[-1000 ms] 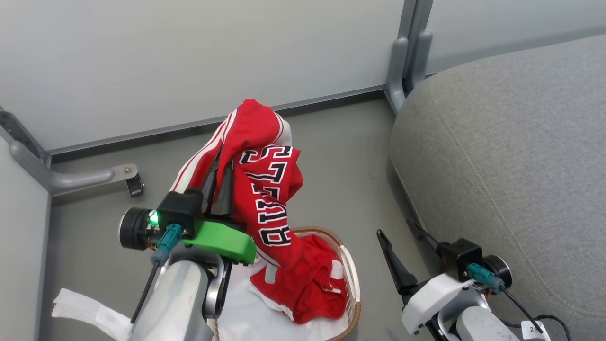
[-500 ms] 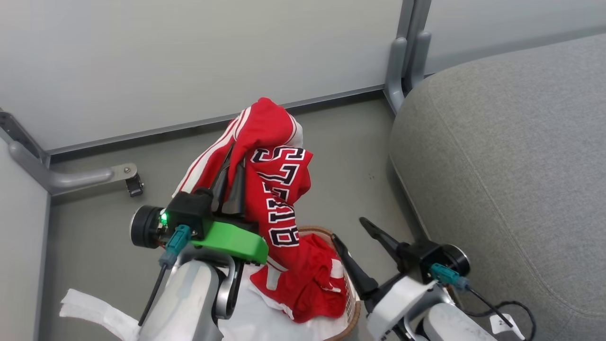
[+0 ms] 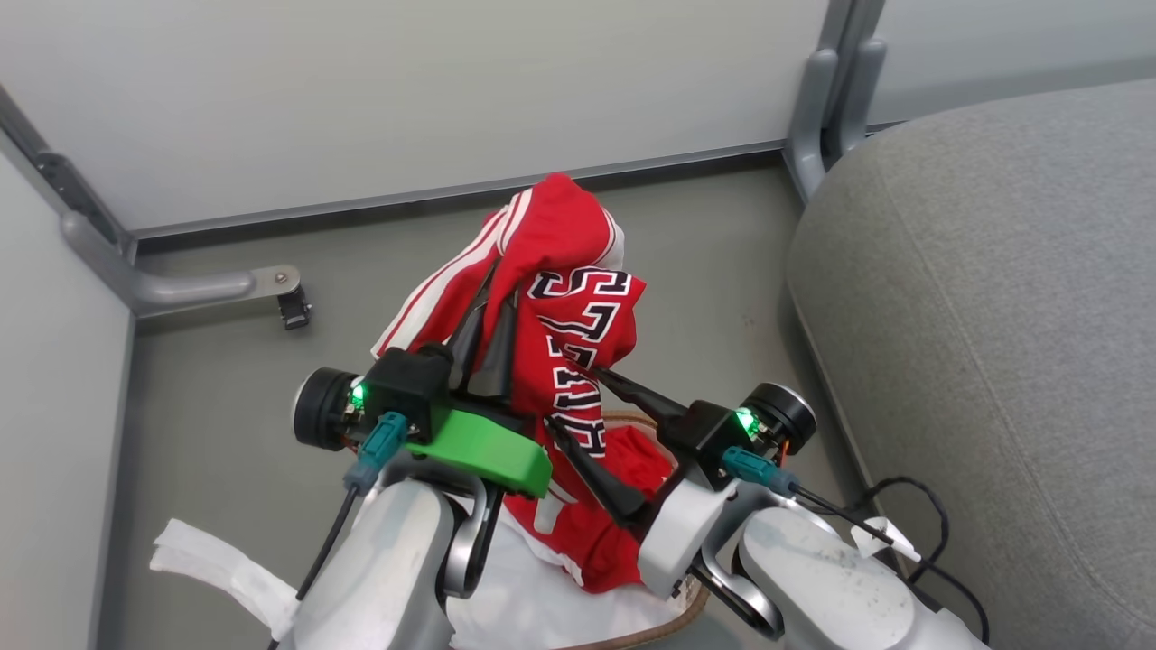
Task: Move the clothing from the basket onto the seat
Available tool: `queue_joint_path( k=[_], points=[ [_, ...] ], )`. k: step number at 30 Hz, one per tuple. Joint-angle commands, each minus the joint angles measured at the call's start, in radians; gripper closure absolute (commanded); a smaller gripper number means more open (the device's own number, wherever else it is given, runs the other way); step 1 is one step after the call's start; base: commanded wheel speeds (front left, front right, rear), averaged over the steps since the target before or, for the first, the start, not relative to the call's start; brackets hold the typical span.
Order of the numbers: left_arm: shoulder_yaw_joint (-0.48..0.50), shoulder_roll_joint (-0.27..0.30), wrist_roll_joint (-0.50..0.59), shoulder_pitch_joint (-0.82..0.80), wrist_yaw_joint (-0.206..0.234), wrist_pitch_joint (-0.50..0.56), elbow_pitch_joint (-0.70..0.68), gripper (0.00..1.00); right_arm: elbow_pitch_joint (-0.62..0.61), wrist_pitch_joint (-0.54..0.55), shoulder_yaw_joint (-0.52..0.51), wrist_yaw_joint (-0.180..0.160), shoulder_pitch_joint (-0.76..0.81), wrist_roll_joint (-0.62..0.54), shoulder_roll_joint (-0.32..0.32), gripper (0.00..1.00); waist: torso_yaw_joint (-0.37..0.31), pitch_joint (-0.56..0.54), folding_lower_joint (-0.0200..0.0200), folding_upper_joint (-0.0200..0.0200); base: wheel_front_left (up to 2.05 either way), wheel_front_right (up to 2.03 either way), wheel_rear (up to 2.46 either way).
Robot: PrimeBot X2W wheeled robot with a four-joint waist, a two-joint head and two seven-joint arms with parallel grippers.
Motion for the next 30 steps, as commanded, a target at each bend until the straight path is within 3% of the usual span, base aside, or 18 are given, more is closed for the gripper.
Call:
queue_joint_path(
  k=[1,5,6,7,8,16,17,18,25,30],
  points=[
    [-0.011,0.003,-0.016,-0.020,0.006,-0.004,-0.002,1.00,0.017,-0.005,-0.002,-0.001,-0.020,-0.017,0.007,0.00,0.023,0.010,0.0000,0.0000,0.00,0.00,0.00],
    [-0.043,0.003,-0.031,-0.027,0.012,-0.004,-0.005,1.00,0.060,-0.005,-0.013,-0.001,-0.034,-0.038,0.009,0.03,0.045,0.013,0.0000,0.0000,0.00,0.00,0.00],
    [-0.054,0.002,-0.039,-0.027,0.016,-0.004,-0.005,1.00,0.061,-0.005,-0.010,-0.001,-0.036,-0.026,0.012,0.61,0.051,0.013,0.0000,0.0000,0.00,0.00,0.00],
    [-0.059,0.002,-0.047,-0.025,0.015,-0.004,-0.003,1.00,0.060,-0.005,-0.006,-0.001,-0.037,-0.019,0.013,0.85,0.053,0.014,0.0000,0.0000,0.00,0.00,0.00],
    [-0.068,0.003,-0.057,-0.025,0.018,-0.004,0.001,1.00,0.056,-0.005,0.002,-0.001,-0.039,-0.008,0.013,1.00,0.057,0.014,0.0000,0.0000,0.00,0.00,0.00],
    [-0.081,0.002,-0.060,-0.034,0.031,-0.004,0.027,0.99,0.017,-0.005,-0.050,-0.001,-0.018,0.008,0.012,1.00,0.053,0.026,0.0000,0.0000,0.00,0.00,0.00],
    [-0.081,0.002,-0.051,-0.034,0.032,-0.004,0.031,0.67,0.013,-0.005,-0.060,-0.001,-0.012,0.004,0.012,1.00,0.048,0.026,0.0000,0.0000,0.00,0.00,0.00],
    [-0.077,0.002,-0.041,-0.035,0.034,-0.004,0.035,0.00,0.009,-0.005,-0.067,-0.001,-0.005,0.000,0.012,1.00,0.042,0.026,0.0000,0.0000,0.00,0.00,0.00],
    [-0.051,0.003,0.005,-0.010,0.024,-0.002,0.054,0.00,-0.047,-0.005,-0.130,-0.001,0.034,-0.031,0.012,1.00,-0.037,0.037,0.0000,0.0000,0.00,0.00,0.00],
    [-0.036,0.003,0.032,-0.001,0.011,-0.002,0.063,0.00,-0.096,-0.005,-0.179,-0.001,0.056,-0.040,0.013,1.00,-0.131,0.053,0.0000,0.0000,0.00,0.00,0.00]
  ],
)
